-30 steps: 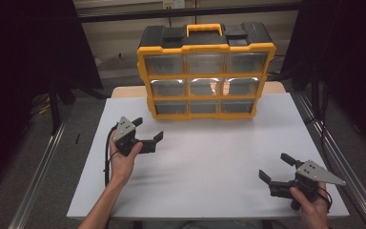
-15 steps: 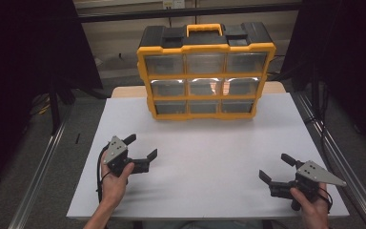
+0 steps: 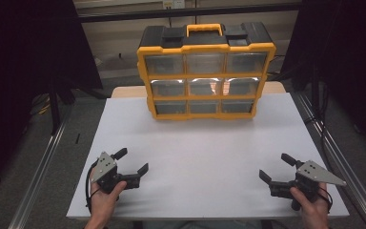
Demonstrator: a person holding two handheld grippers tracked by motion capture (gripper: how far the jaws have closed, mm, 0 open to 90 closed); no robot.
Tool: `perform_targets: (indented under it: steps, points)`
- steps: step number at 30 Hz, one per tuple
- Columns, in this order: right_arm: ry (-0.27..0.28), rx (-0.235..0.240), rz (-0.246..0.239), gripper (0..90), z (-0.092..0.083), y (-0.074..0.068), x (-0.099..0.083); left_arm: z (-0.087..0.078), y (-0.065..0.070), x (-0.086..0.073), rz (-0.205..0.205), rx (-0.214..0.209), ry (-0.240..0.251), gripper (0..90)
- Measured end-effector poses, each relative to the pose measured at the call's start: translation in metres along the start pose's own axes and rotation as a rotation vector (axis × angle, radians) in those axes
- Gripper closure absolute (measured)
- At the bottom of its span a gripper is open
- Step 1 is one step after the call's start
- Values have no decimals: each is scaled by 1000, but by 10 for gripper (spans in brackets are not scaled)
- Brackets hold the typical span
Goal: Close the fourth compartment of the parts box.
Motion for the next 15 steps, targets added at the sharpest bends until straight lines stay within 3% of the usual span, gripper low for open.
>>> perform_targets:
  steps: [2, 4, 11, 12, 15]
  points:
    - [-1, -3, -1, 6, 0, 0, 0, -6, -1, -2, 17, 41, -4, 34]
    - [-2, -2, -2, 6, -1, 0, 0, -10, -1, -6, 26, 53, -28, 24]
    - [0, -5, 1, 6, -1, 1, 0, -13, -5, -5, 4, 38, -38, 26]
    - [0, -5, 1, 6, -1, 1, 0, -13, -5, -5, 15, 48, -37, 28]
    - [-6, -6, 4, 6, -1, 1, 0, -12, -4, -3, 17, 24, -37, 28]
Point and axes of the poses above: each handheld gripper's, and its own axes: z roughly forward along the jaws, x roughly out of its top, y roughly to its right, the point moved 1 cm from there along z, roughly forward along the jaws, and after that the axes turned 14 degrees about y, right-handed, at the moved point
